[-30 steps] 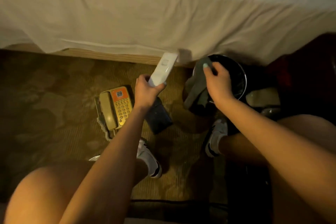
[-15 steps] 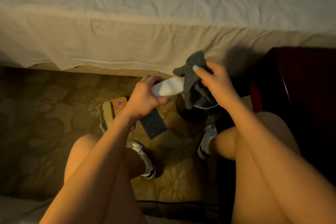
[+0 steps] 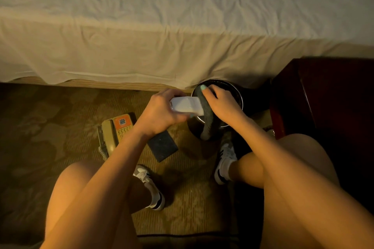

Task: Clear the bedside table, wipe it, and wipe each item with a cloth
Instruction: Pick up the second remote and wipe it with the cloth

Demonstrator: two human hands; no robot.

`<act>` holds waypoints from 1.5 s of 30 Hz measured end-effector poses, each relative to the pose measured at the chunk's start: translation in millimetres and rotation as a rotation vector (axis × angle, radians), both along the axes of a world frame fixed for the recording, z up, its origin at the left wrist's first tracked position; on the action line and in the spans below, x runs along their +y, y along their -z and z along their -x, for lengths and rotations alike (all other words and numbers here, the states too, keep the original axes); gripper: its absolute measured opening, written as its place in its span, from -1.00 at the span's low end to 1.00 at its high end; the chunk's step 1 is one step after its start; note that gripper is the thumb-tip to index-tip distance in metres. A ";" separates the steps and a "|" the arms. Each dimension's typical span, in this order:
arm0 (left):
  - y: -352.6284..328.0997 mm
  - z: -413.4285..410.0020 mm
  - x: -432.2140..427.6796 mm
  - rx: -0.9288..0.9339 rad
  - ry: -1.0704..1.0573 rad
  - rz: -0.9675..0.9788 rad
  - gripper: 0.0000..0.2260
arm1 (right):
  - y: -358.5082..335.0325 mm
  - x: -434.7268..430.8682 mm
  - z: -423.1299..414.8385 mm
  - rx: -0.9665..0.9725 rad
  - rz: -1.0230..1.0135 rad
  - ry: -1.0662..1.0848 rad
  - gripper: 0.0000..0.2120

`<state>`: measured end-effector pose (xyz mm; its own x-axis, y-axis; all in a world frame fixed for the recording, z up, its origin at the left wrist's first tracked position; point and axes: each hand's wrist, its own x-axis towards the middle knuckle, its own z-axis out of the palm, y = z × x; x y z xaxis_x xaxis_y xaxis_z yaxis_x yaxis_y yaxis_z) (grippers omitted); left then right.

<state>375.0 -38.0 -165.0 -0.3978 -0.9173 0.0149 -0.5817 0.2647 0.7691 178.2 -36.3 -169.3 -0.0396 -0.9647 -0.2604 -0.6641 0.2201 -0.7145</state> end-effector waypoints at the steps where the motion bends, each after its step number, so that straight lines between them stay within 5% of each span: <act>1: -0.5 2.3 -0.3 0.050 -0.042 -0.005 -0.52 | -0.5 -1.4 -0.9 0.007 0.015 0.058 -0.56; 9: -10.3 20.6 12.5 0.514 -0.312 0.133 -0.42 | -10.6 -1.8 -13.9 -0.215 0.041 0.216 -0.49; 16: -8.3 38.0 3.1 0.707 -0.621 0.137 -0.73 | -11.3 16.0 -38.8 -0.323 0.134 0.004 -0.76; 21: 5.7 43.6 -6.3 0.749 -0.674 0.021 -0.64 | -5.4 22.3 -50.5 -0.308 0.078 -0.064 -0.68; 27: 5.1 54.9 -2.4 0.747 -0.605 -0.036 -0.68 | 0.1 18.8 -57.5 -0.243 0.153 0.122 -0.61; 31: 3.0 56.9 -3.5 0.818 -0.604 -0.107 -0.66 | -9.7 5.6 -54.7 -0.087 0.030 0.109 -0.72; 35: 4.2 57.1 -1.6 0.694 -0.497 -0.110 -0.67 | -13.1 10.2 -61.1 -0.307 0.229 0.294 -0.68; 39: 4.1 45.8 -8.4 0.615 -0.485 -0.185 -0.59 | -0.1 14.3 -66.6 -0.476 0.224 0.027 -0.60; 42: 4.1 36.4 -12.1 0.591 -0.500 -0.270 -0.65 | 9.2 19.2 -66.9 -0.365 0.235 -0.231 -0.51; 45: 5.5 35.1 -2.8 0.600 -0.423 -0.391 -0.63 | 19.7 23.0 -67.2 -0.388 0.262 -0.200 -0.52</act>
<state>339.9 -40.7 -170.5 -0.0447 -0.9706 -0.2364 -0.0343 -0.2350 0.9714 245.5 -13.3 -189.0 0.2041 -0.9784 0.0325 -0.3501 -0.1040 -0.9309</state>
